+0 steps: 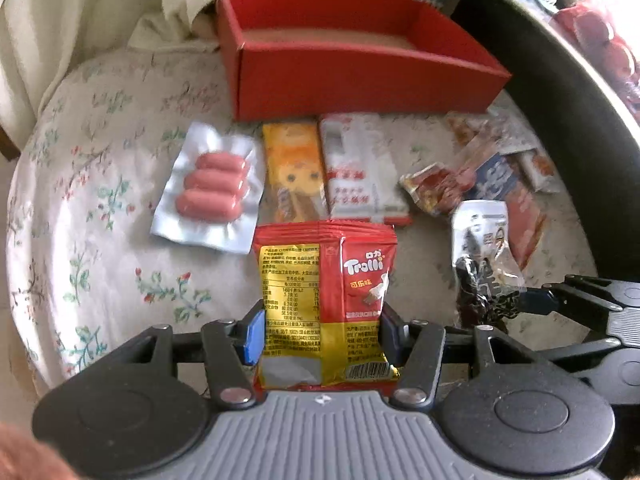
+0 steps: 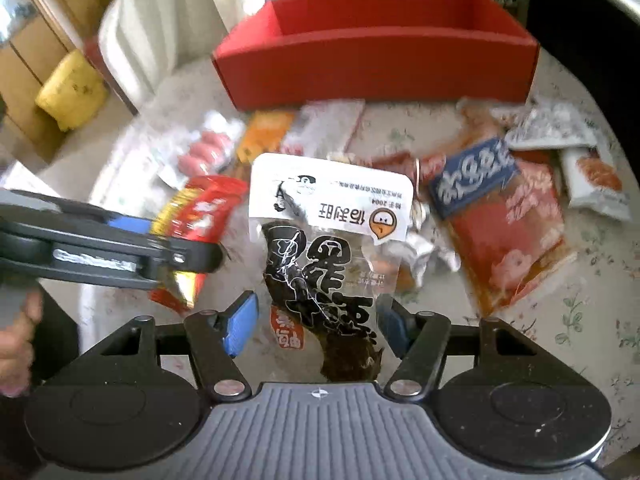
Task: Organize snacks
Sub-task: 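Lift both packets and carry them over the red box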
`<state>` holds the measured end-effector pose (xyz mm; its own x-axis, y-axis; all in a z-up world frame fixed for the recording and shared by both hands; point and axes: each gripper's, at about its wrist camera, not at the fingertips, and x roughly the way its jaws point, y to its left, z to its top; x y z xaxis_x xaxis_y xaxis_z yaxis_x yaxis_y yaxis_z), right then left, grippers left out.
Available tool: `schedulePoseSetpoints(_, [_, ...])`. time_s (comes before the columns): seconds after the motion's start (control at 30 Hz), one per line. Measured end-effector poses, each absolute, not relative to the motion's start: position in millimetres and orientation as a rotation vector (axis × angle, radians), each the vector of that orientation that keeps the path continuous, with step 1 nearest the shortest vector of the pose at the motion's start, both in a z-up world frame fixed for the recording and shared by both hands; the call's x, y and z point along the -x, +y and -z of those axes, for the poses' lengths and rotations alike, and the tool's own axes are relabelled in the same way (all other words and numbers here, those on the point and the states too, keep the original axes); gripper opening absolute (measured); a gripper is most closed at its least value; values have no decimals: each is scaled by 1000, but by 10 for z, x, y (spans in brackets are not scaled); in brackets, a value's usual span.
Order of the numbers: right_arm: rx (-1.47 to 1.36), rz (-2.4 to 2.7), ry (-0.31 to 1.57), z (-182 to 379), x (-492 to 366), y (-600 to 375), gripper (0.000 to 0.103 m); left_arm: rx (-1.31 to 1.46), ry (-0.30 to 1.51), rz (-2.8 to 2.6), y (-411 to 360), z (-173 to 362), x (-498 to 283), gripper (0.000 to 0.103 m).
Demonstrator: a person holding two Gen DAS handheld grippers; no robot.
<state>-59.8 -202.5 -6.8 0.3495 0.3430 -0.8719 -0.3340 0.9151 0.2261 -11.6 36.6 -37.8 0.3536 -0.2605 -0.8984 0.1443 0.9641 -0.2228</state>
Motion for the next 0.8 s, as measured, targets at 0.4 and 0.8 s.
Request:
schedulePoseSetpoints(0.4, [-75,-416,920,-388,117,-2248,71,99,992,249,280,-121,-145,48])
schedulePoseSetpoints(0.8, [-58,-360,842,-540,-1071,-2234,71,75,880,166,126,-357,-1124,48])
